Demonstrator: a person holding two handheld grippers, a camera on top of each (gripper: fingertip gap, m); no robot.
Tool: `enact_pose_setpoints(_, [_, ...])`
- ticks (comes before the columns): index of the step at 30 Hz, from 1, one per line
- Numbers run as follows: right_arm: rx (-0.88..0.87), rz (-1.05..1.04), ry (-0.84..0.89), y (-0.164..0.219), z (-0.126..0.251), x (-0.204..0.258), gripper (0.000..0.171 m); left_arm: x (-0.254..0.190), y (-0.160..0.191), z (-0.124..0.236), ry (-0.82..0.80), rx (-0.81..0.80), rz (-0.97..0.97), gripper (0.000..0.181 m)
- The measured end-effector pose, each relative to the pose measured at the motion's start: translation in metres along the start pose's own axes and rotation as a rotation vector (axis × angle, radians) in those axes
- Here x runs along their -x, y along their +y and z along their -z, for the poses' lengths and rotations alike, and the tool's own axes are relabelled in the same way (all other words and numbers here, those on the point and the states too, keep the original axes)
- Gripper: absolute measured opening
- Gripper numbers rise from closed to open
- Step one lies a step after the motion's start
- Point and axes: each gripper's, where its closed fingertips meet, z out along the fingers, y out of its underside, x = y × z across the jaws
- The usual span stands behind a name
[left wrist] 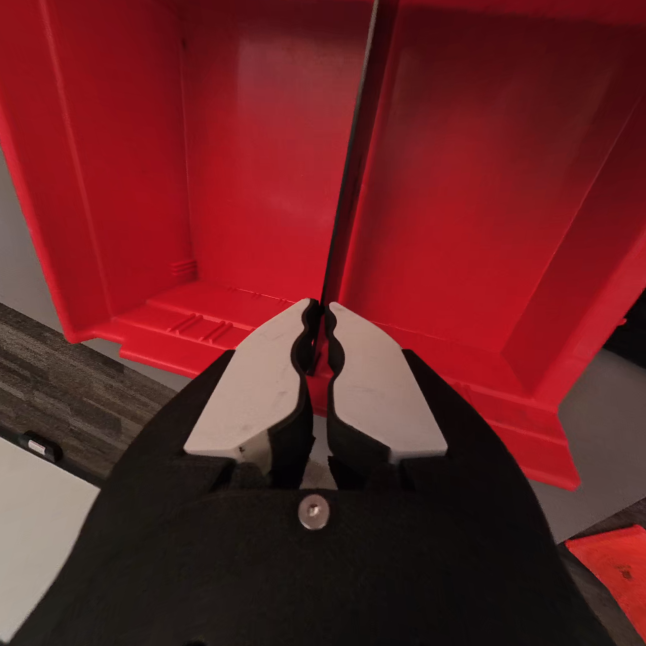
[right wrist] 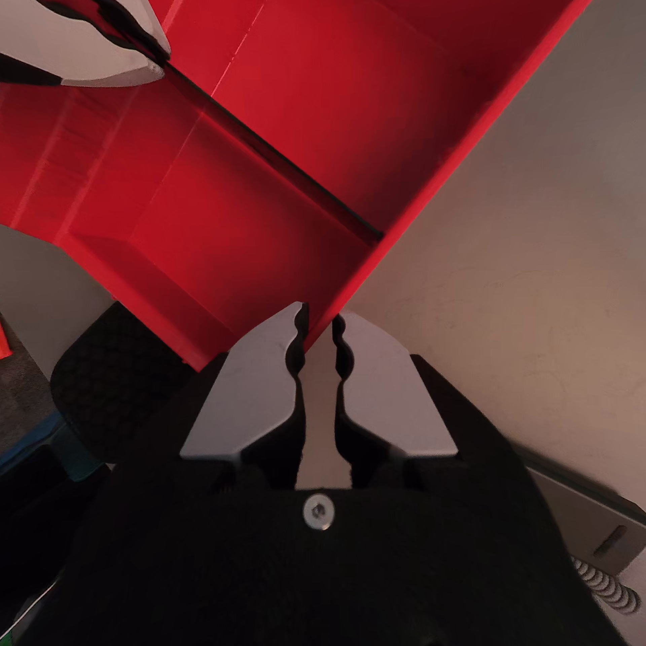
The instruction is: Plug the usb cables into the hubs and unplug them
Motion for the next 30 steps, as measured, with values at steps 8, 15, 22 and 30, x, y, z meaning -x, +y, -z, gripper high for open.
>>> enact_pose_setpoints(8, [0.001, -0.005, 0.006, -0.001, 0.000, 0.001, 0.014, 0.001, 0.000, -0.001, -0.084, 0.011, -0.043, 0.003])
enact_pose_setpoints(15, [-0.107, 0.351, 0.047, -0.018, 0.015, -0.004, 0.031, 0.009, -0.005, 0.012, -0.034, -0.198, 0.141, 0.006])
enact_pose_setpoints(22, [-0.231, 0.950, -0.027, -0.061, 0.019, 0.037, 0.026, 0.004, -0.017, 0.026, -0.043, -0.268, 0.077, 0.017])
enact_pose_setpoints(30, [0.046, 0.912, -0.094, -0.067, -0.025, 0.013, 0.026, 0.000, -0.016, -0.004, -0.034, -0.131, -0.051, 0.005])
